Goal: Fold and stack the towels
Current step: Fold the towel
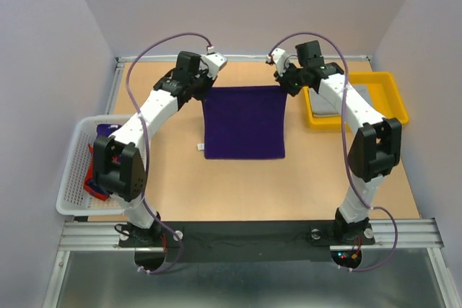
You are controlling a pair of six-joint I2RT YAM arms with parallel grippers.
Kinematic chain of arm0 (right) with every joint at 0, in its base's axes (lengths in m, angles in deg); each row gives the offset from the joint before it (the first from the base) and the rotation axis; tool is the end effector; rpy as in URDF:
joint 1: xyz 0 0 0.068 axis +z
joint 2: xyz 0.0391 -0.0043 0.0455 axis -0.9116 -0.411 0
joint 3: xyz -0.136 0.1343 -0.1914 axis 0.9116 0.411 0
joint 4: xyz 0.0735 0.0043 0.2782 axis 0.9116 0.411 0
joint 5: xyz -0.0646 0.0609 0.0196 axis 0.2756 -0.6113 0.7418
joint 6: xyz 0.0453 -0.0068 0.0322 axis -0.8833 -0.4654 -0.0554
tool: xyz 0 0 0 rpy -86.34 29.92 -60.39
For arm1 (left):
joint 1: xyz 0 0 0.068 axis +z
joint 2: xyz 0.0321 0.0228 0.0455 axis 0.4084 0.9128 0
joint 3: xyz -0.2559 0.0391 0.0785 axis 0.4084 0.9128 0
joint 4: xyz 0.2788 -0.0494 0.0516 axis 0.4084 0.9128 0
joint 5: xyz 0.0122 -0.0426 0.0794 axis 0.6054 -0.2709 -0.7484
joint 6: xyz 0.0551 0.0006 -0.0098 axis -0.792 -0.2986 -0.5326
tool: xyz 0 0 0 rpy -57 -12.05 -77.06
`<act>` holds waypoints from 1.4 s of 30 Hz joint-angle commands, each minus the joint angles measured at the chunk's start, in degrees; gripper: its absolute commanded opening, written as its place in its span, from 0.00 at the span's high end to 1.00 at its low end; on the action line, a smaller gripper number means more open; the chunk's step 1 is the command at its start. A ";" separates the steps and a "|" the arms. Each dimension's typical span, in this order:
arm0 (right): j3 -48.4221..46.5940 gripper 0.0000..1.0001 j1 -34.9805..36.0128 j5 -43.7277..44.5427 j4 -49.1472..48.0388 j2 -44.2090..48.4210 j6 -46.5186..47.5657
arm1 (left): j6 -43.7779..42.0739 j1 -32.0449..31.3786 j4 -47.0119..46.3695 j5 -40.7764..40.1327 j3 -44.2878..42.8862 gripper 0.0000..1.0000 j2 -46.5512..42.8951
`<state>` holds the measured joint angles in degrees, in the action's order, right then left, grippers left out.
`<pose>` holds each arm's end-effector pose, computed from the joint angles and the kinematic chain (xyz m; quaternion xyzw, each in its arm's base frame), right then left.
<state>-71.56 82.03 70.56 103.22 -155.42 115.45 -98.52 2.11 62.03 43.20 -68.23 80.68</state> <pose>0.4337 0.1370 0.2810 -0.4603 0.8088 0.0543 0.3619 0.3977 -0.1654 0.3025 0.3547 0.8026 -0.0504 0.4769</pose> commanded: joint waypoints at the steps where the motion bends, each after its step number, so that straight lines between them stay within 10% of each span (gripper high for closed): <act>1: -4.50 1.00 -0.91 2.57 -1.06 7.84 -0.32 | -1.38 0.91 -1.05 -1.87 -1.78 1.00 -9.69; 24: 11.40 0.99 -0.91 -8.41 -1.33 42.39 -1.72 | 5.82 -6.83 -5.10 2.53 16.33 1.00 -43.46; 32: 15.28 0.99 -0.91 -3.67 -1.59 28.88 -3.39 | 11.36 -2.88 -5.36 0.42 18.01 1.00 -23.01; 42: 6.86 0.99 -1.26 1.25 -7.12 -0.64 -3.22 | 13.21 1.16 -2.54 -5.03 -2.65 1.00 13.05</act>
<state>-58.62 81.66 67.77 99.77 -152.47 112.21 -85.91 1.73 58.56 42.30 -65.02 95.04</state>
